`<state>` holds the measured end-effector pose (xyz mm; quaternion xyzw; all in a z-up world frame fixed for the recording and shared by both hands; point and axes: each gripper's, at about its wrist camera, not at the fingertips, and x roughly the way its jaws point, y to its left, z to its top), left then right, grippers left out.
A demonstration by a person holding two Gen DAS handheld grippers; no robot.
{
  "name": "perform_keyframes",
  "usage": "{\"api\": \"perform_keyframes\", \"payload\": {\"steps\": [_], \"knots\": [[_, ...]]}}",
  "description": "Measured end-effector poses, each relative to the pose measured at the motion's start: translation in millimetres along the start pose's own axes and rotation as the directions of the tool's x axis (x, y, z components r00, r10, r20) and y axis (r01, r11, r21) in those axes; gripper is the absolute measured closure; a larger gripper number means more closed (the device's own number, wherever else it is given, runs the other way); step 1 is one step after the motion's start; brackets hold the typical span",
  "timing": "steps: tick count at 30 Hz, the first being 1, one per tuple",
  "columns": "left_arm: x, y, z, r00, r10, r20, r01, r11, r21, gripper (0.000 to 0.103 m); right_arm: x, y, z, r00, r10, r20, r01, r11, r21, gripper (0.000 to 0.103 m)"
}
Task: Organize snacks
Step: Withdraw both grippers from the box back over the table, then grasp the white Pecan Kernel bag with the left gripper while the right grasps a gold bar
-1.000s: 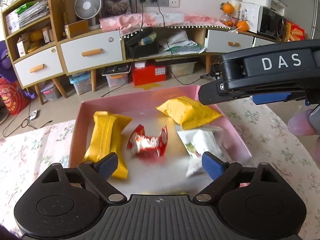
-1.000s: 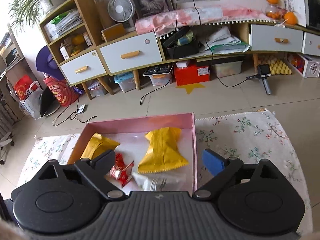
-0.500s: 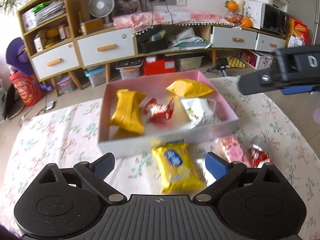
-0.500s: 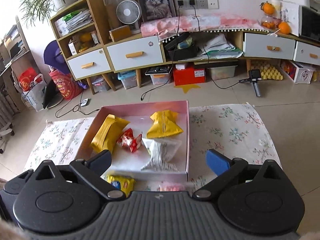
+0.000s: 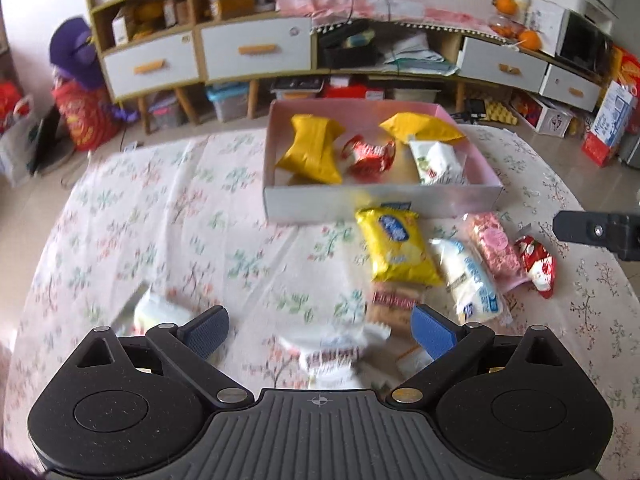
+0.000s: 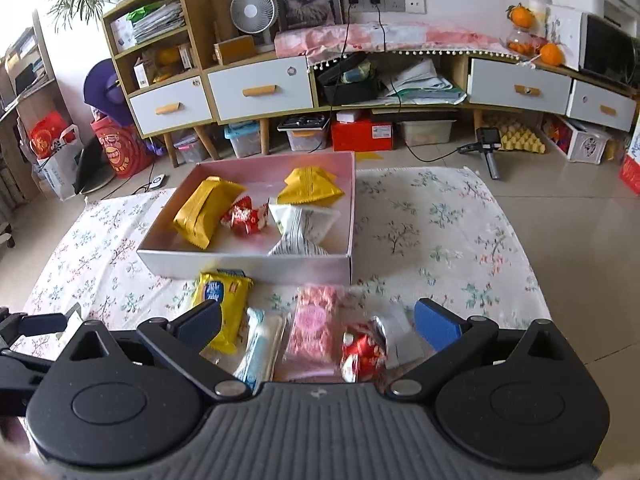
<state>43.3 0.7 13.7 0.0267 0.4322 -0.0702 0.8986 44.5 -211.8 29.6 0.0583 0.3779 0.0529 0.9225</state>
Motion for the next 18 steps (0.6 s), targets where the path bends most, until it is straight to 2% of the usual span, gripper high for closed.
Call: {"api": "perform_keyframes", "payload": {"steps": [3, 6, 9, 11, 14, 18], "knots": [[-1.6, 8.3, -11.3, 1.000, -0.001, -0.020, 0.000, 0.999, -0.052, 0.004, 0.5, -3.8, -13.0, 1.000, 0.018, -0.011, -0.018, 0.999, 0.028, 0.000], [2.0, 14.5, -18.8, 0.997, -0.027, -0.069, 0.021, 0.996, -0.091, 0.004, 1.0, -2.9, -23.9, 0.998, 0.029, -0.052, -0.029, 1.000, 0.004, 0.000], [5.3, 18.8, -23.0, 0.995, -0.038, -0.091, 0.027, 0.993, -0.117, 0.005, 7.1, 0.4, -29.3, 0.992, 0.011, -0.127, -0.011, 1.000, -0.001, 0.000], [8.2, 22.6, -23.6, 0.993, -0.051, -0.106, 0.034, 0.988, -0.151, 0.005, 14.2, 2.4, -33.3, 0.980, 0.005, -0.197, -0.005, 1.000, 0.002, 0.000], [13.7, 26.5, -24.2, 0.988, -0.085, -0.126, 0.058, 0.977, -0.205, 0.007, 27.5, 2.1, -42.0, 0.950, 0.022, -0.312, -0.011, 0.999, 0.038, 0.005], [20.2, 23.9, -25.3, 0.981, -0.122, -0.148, 0.085, 0.968, -0.238, 0.012, 34.0, 1.8, -46.9, 0.932, 0.021, -0.361, 0.009, 0.997, 0.082, 0.008]]}}
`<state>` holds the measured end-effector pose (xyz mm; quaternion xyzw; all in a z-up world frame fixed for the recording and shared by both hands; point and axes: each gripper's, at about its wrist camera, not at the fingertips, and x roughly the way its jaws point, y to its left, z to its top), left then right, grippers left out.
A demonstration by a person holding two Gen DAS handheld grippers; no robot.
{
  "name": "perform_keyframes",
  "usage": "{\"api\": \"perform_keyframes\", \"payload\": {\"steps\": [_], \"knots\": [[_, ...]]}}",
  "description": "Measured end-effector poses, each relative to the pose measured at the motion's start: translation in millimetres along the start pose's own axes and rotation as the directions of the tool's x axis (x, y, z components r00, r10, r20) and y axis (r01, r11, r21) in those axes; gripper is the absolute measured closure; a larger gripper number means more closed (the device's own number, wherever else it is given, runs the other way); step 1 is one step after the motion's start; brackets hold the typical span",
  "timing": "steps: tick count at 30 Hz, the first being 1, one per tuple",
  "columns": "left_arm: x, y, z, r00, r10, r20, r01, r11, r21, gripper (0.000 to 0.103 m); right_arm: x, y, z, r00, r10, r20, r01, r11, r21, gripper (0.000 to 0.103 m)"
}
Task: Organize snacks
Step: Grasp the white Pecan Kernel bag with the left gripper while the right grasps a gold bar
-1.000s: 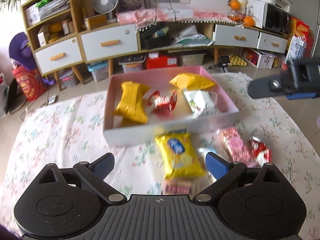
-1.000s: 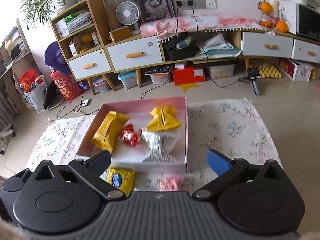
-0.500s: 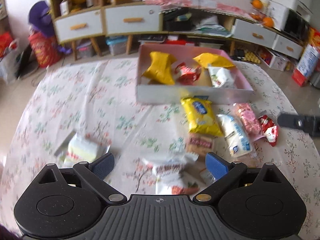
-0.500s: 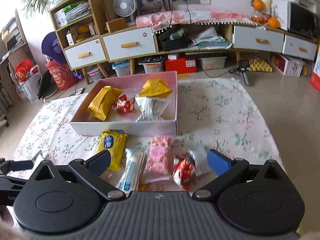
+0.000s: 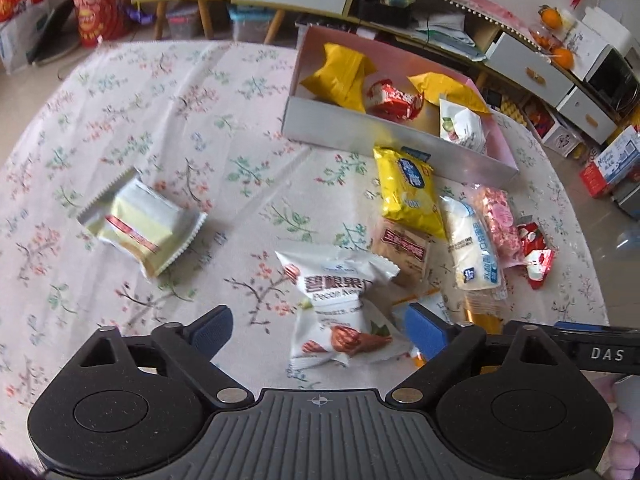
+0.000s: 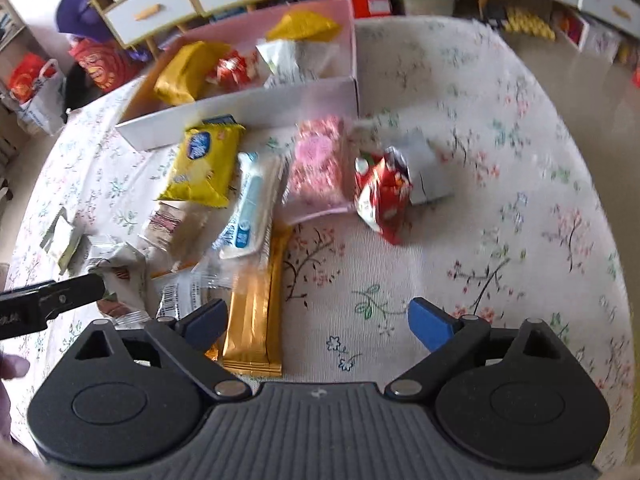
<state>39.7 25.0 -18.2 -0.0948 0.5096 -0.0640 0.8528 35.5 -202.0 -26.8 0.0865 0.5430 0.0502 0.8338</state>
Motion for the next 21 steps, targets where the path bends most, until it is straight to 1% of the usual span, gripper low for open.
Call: {"api": "perform_keyframes", "payload": {"steps": [2, 4, 5, 6, 7, 8, 9, 10, 11, 13, 15, 16, 18, 19, 20, 21], "knots": [[2.8, -2.5, -0.4, 1.000, 0.000, -0.007, 0.000, 1.000, -0.003, 0.015, 1.5, 2.2, -0.6, 1.000, 0.009, -0.014, -0.009, 1.000, 0.010, 0.009], [5.7, -4.7, 0.0, 1.000, 0.012, -0.011, -0.012, 1.000, -0.004, 0.022, 4.0, 6.2, -1.3, 1.000, 0.007, -0.026, -0.006, 1.000, 0.015, 0.013], [7.3, -5.6, 0.4, 1.000, 0.017, -0.012, -0.017, 1.000, -0.007, 0.024, 5.3, 9.0, -2.1, 1.000, 0.001, -0.031, 0.000, 1.000, 0.014, 0.018], [9.1, -6.3, 0.9, 1.000, 0.019, -0.015, -0.019, 1.000, -0.010, 0.029, 6.3, 11.1, -2.0, 0.999, -0.003, -0.033, 0.003, 1.000, 0.011, 0.026], [11.3, -7.1, 0.8, 1.000, 0.012, -0.018, -0.012, 1.000, -0.014, 0.035, 7.5, 14.3, -2.8, 0.999, -0.003, -0.035, 0.003, 1.000, 0.007, 0.031], [13.5, -6.4, 1.6, 1.000, -0.003, -0.022, 0.002, 1.000, -0.023, 0.037, 8.8, 17.0, -1.6, 0.999, -0.001, -0.040, 0.001, 1.000, 0.006, 0.039], [16.3, -5.6, 1.9, 0.999, -0.016, -0.030, 0.015, 0.999, -0.040, 0.042, 10.2, 18.7, -1.5, 0.999, 0.005, -0.044, -0.005, 1.000, 0.009, 0.042], [19.1, -4.4, 2.2, 0.999, -0.025, -0.040, 0.023, 0.998, -0.061, 0.046, 10.5, 20.7, -2.3, 0.999, 0.002, -0.042, -0.002, 1.000, 0.012, 0.041], [21.1, -3.8, 2.7, 0.999, -0.024, -0.045, 0.021, 0.997, -0.076, 0.046, 11.4, 23.0, -1.8, 0.999, -0.010, -0.037, 0.011, 1.000, 0.013, 0.041], [23.9, -3.3, 3.5, 0.999, -0.017, -0.043, 0.013, 0.996, -0.089, 0.050, 12.5, 27.4, -0.5, 0.999, -0.016, -0.033, 0.016, 1.000, 0.018, 0.046], [24.2, -3.2, 4.3, 0.999, -0.009, -0.037, 0.005, 0.996, -0.093, 0.053, 12.5, 30.1, 0.8, 0.999, -0.004, -0.033, 0.004, 1.000, 0.025, 0.054], [24.0, -3.4, 4.4, 0.999, -0.003, -0.034, 0.000, 0.996, -0.091, 0.055, 12.6, 31.5, 0.5, 0.999, 0.003, -0.034, -0.002, 1.000, 0.025, 0.056], [23.7, -4.8, 4.7, 1.000, 0.008, -0.030, -0.010, 0.997, -0.074, 0.056, 13.8, 34.7, 0.5, 0.999, -0.005, -0.032, 0.005, 1.000, 0.001, 0.064], [23.4, -5.7, 4.5, 0.999, 0.014, -0.030, -0.015, 0.998, -0.058, 0.056, 13.9, 37.5, 0.1, 0.999, -0.017, -0.028, 0.017, 1.000, -0.020, 0.066], [22.9, -6.4, 4.3, 0.999, 0.018, -0.029, -0.019, 0.999, -0.042, 0.057, 14.8, 41.0, -0.2, 0.999, -0.031, -0.022, 0.030, 0.998, -0.051, 0.071], [22.1, -6.8, 3.9, 0.999, 0.022, -0.027, -0.023, 0.999, -0.025, 0.057, 14.5, 43.5, -0.9, 0.999, -0.044, -0.019, 0.042, 0.996, -0.079, 0.074]]}}
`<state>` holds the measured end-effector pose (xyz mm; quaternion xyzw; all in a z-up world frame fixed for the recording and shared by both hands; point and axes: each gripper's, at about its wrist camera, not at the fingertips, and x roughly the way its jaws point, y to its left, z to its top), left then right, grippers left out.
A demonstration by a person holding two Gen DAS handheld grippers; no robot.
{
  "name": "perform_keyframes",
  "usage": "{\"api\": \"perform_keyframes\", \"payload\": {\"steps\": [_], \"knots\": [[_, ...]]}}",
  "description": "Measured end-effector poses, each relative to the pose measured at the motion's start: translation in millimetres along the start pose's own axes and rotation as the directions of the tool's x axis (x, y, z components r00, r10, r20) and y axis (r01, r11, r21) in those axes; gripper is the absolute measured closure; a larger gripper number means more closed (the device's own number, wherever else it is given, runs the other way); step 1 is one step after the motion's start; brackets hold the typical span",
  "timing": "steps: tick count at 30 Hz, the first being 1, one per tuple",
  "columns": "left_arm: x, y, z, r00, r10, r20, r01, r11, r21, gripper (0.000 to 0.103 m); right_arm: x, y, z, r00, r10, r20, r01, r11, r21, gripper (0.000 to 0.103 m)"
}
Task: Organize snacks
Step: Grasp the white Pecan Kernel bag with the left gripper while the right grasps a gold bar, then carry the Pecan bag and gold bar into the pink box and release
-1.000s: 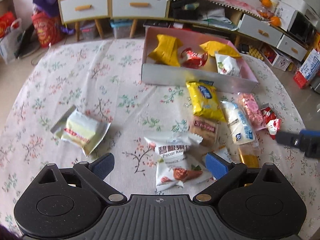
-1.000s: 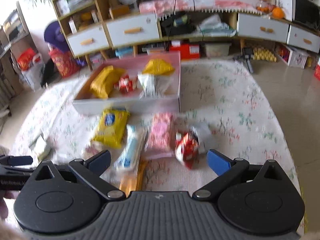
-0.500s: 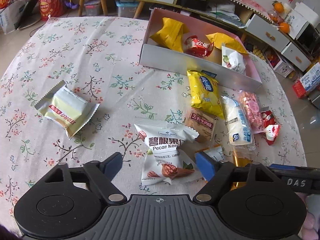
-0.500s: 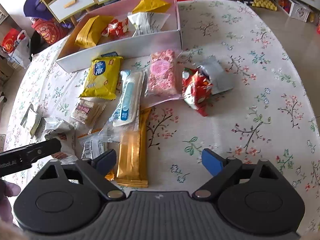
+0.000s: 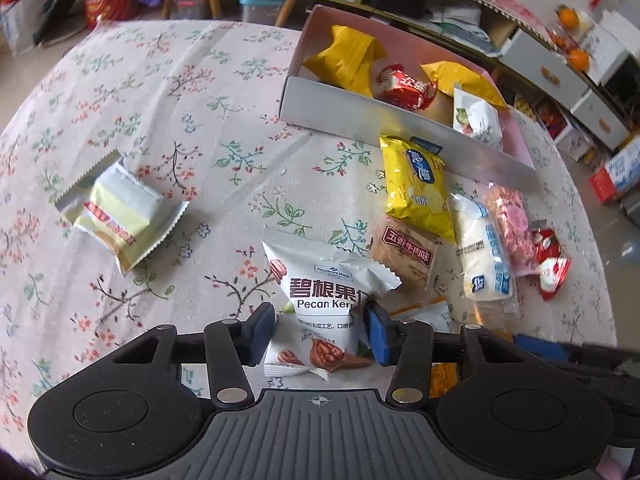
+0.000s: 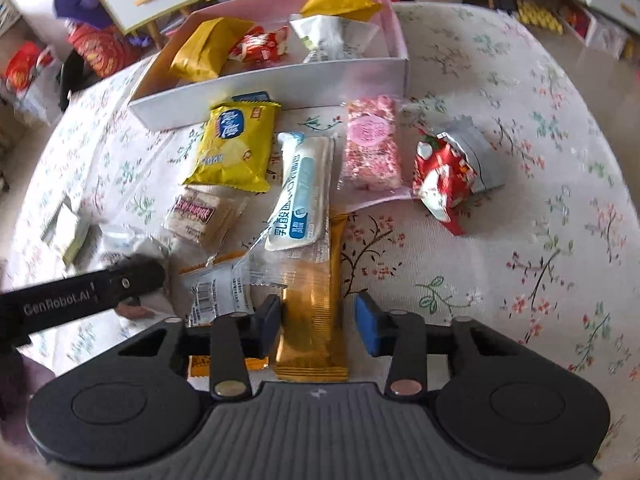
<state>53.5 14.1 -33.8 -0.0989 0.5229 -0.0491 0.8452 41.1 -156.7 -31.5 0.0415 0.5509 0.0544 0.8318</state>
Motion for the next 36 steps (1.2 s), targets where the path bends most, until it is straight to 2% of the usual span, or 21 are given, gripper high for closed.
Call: {"api": "perform_keyframes", "payload": {"steps": [6, 14, 19, 29, 36], "knots": [[-6.6, 4.6, -3.0, 0.999, 0.048, 0.025, -0.050, 0.993, 0.108, 0.058, -5.0, -2.9, -0.8, 1.000, 0.012, -0.001, -0.012, 0.997, -0.076, 0.077], [-19.2, 14.3, -5.4, 0.996, 0.041, 0.076, -0.053, 0.984, 0.167, 0.058, -12.2, -17.7, -1.0, 1.000, 0.002, 0.022, 0.000, 0.995, -0.103, 0.078], [-25.5, 14.9, -6.9, 0.994, 0.035, 0.099, -0.055, 0.978, 0.201, 0.058, -18.7, -27.9, -1.4, 0.999, 0.025, 0.035, -0.022, 0.997, -0.080, 0.078], [-36.4, 16.7, -6.6, 0.991, 0.010, 0.134, -0.039, 0.976, 0.216, 0.058, -29.8, -41.7, 1.7, 0.996, 0.051, 0.079, -0.048, 0.998, -0.039, 0.079], [-41.9, 15.8, -6.1, 0.988, 0.005, 0.154, -0.040, 0.974, 0.221, 0.059, -39.4, -42.4, 4.9, 0.991, 0.076, 0.113, -0.070, 0.996, -0.058, 0.081]]}}
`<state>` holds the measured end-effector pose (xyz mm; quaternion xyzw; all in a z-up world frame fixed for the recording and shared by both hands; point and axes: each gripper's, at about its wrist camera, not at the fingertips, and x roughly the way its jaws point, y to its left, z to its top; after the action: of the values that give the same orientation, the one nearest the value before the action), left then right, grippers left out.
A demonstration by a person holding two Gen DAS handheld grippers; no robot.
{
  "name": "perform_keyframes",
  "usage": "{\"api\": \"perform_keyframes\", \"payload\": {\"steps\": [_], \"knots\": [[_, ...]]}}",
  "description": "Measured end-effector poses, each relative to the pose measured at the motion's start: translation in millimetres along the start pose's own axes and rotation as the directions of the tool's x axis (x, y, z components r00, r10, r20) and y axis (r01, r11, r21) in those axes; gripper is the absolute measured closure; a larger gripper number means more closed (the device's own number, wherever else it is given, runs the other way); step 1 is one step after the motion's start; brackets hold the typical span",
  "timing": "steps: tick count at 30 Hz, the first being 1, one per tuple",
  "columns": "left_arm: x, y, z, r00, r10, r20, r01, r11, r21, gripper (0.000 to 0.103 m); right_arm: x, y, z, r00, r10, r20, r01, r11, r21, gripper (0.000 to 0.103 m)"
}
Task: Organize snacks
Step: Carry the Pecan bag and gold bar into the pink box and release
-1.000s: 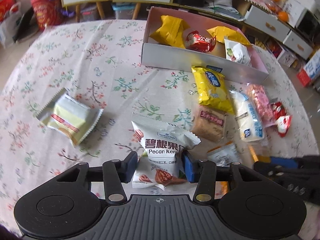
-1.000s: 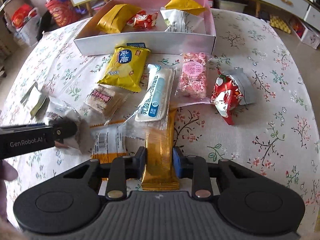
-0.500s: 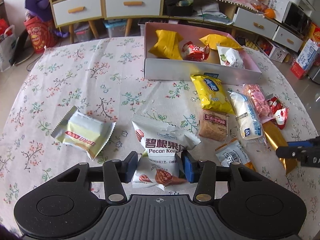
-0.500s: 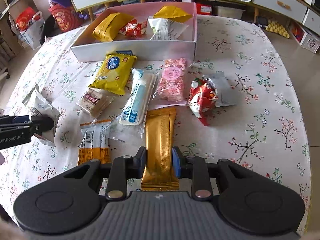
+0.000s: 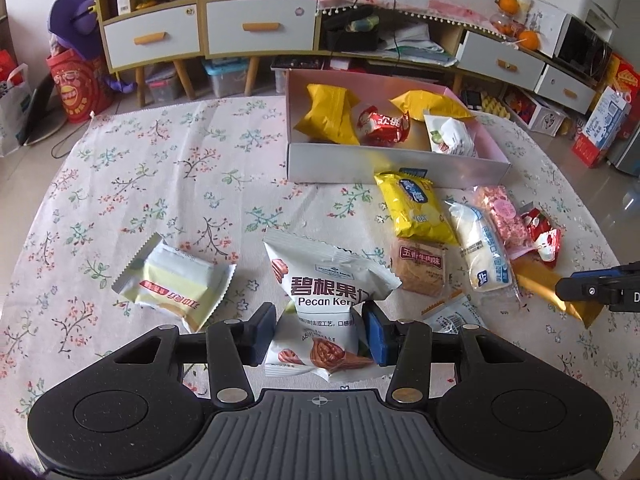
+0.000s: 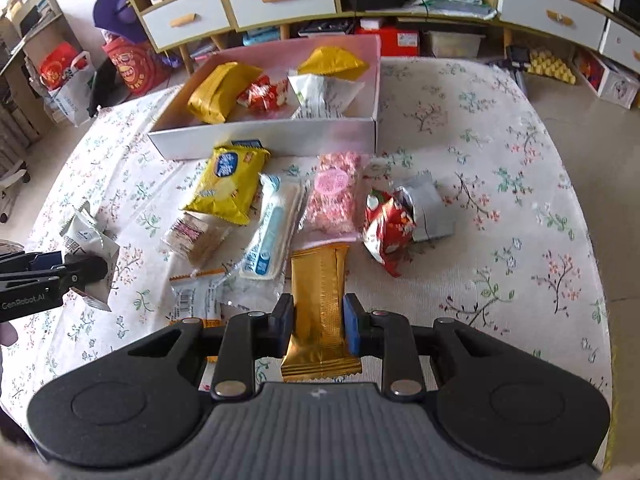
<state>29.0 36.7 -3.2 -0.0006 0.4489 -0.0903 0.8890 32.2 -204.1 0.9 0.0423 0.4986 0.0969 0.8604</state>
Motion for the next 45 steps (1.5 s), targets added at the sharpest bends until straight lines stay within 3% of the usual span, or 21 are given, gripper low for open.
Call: {"api": "perform_keyframes", "payload": {"steps": [2, 7, 11, 15, 25, 28, 32, 45], "knots": [[-0.3, -0.7, 0.7, 1.000, -0.001, 0.003, 0.001, 1.000, 0.002, 0.059, -1.0, 0.0, 0.5, 1.000, 0.012, 0.000, -0.012, 1.000, 0.004, 0.090], [0.8, -3.6, 0.4, 1.000, -0.007, -0.007, 0.007, 1.000, 0.011, 0.059, -3.2, -1.8, 1.9, 1.000, 0.031, 0.004, -0.031, 0.999, 0.015, 0.089], [5.4, -9.1, -2.0, 0.999, -0.010, -0.035, 0.012, 0.999, 0.031, 0.059, 11.0, -3.3, -2.5, 0.997, 0.037, -0.069, -0.033, 0.998, 0.052, 0.068], [8.6, -15.3, -2.9, 0.999, -0.014, -0.049, 0.017, 0.999, 0.046, 0.058, 23.9, 0.8, -4.4, 0.993, 0.024, -0.114, -0.019, 0.999, 0.048, 0.057], [10.6, -24.5, -5.0, 0.998, -0.017, -0.063, 0.022, 0.997, 0.081, 0.058, 39.2, 23.6, -6.7, 0.989, -0.021, -0.144, 0.015, 0.999, -0.042, 0.052], [10.8, -23.5, -5.3, 0.998, -0.014, -0.065, 0.019, 0.997, 0.080, 0.058, 39.3, 31.7, -9.8, 0.989, -0.058, -0.134, 0.045, 0.994, -0.102, 0.053], [10.7, -23.2, -5.6, 0.998, -0.012, -0.066, 0.017, 0.997, 0.079, 0.058, 36.9, 38.3, -11.7, 0.989, -0.102, -0.109, 0.084, 0.983, -0.162, 0.076], [6.2, -23.3, -4.6, 0.999, -0.021, -0.049, 0.025, 0.996, 0.080, 0.058, 19.2, 30.5, -8.5, 0.995, -0.055, -0.082, 0.045, 0.992, -0.118, 0.077]]}}
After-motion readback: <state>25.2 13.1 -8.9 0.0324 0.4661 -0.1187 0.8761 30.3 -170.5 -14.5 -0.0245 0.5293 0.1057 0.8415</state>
